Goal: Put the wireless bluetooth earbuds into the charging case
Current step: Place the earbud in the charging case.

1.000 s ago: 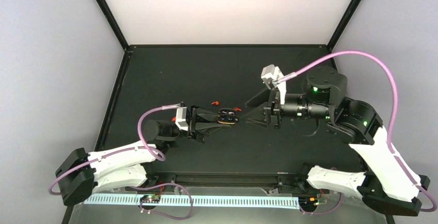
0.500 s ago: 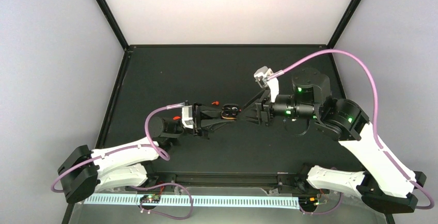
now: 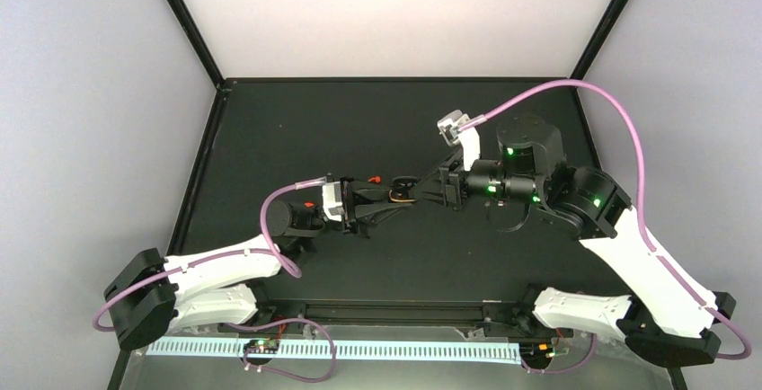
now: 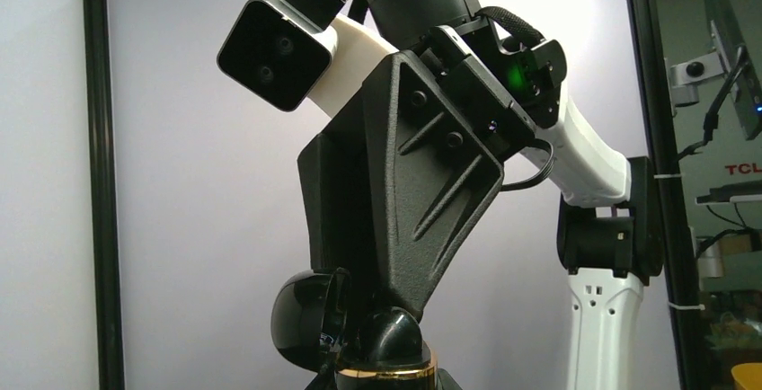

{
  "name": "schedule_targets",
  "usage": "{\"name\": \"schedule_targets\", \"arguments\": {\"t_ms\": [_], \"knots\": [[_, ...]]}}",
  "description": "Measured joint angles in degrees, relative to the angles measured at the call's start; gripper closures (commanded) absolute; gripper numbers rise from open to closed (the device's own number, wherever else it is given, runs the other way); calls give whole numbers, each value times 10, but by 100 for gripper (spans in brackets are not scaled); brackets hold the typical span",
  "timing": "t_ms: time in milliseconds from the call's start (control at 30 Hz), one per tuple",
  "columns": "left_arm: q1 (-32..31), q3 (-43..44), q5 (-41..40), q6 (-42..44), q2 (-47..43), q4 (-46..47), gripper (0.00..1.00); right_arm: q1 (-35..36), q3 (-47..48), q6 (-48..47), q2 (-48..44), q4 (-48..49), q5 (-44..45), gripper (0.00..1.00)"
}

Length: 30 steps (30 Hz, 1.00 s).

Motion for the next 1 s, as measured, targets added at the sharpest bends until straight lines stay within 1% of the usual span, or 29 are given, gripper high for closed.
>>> {"name": "schedule_targets", "arguments": {"t_ms": [133,300,567,767,1000], "knots": [[0,0,-11,7,1,0,98,0,0,5,4,-3,14,76],[0,0,-21,17,1,-2,98,0,0,13,5,-12,37,77],[0,0,-31,36,1,-12,98,0,3,24,6,-18,54,83],[0,0,-35,51,1,-17,99,0,3,31,8,-18,56,89],[-5,0,-48,87,1,-30,98,0,11,41,16,-30,68,97]]}}
